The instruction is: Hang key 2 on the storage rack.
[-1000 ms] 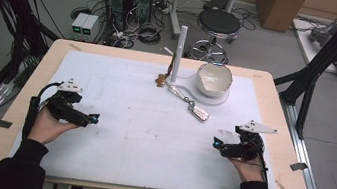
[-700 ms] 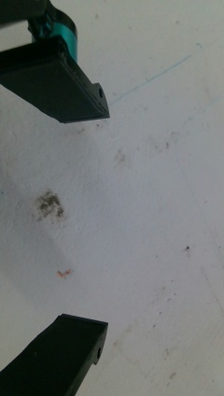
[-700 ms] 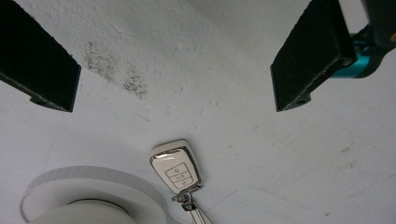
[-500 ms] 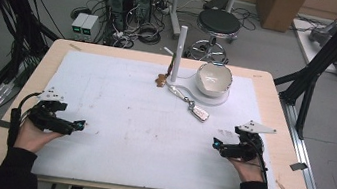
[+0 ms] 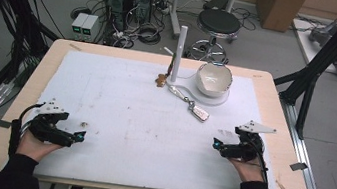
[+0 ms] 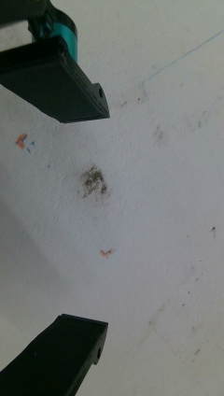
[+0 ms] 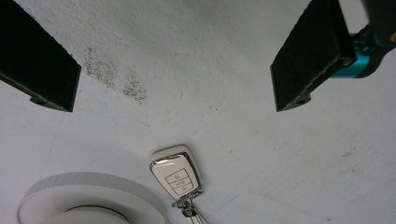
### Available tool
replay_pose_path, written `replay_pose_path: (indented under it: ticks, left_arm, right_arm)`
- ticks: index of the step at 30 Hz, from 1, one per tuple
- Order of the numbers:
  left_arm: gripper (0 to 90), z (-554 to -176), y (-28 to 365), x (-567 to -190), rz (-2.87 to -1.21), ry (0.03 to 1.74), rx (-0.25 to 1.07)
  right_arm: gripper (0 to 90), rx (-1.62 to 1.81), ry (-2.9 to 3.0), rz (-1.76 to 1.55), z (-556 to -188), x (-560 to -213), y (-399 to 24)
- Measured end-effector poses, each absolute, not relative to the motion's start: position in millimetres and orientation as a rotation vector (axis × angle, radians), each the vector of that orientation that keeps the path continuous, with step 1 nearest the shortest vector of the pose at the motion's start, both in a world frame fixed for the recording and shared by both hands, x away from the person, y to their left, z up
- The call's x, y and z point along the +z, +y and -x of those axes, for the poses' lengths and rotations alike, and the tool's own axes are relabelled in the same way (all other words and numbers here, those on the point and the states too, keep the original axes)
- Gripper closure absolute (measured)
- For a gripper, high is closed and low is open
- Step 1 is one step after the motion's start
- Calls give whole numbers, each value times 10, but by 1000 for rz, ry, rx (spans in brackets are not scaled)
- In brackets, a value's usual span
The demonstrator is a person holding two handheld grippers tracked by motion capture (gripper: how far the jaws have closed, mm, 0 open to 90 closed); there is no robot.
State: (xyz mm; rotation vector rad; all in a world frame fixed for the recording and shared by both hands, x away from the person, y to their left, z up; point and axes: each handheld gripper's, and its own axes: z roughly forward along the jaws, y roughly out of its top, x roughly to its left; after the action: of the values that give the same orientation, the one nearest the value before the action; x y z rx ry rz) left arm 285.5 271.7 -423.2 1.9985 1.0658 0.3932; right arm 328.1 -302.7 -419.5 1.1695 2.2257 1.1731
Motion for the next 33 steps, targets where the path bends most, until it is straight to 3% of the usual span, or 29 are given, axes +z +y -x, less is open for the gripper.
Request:
replay_pose_path:
  ticks: [33]
  left_arm:
    - [17, -2820, 2773, -4252, -1938, 1032, 392]
  right_arm:
    - [7, 1002, 2360, -1120, -3583, -4078, -2641]
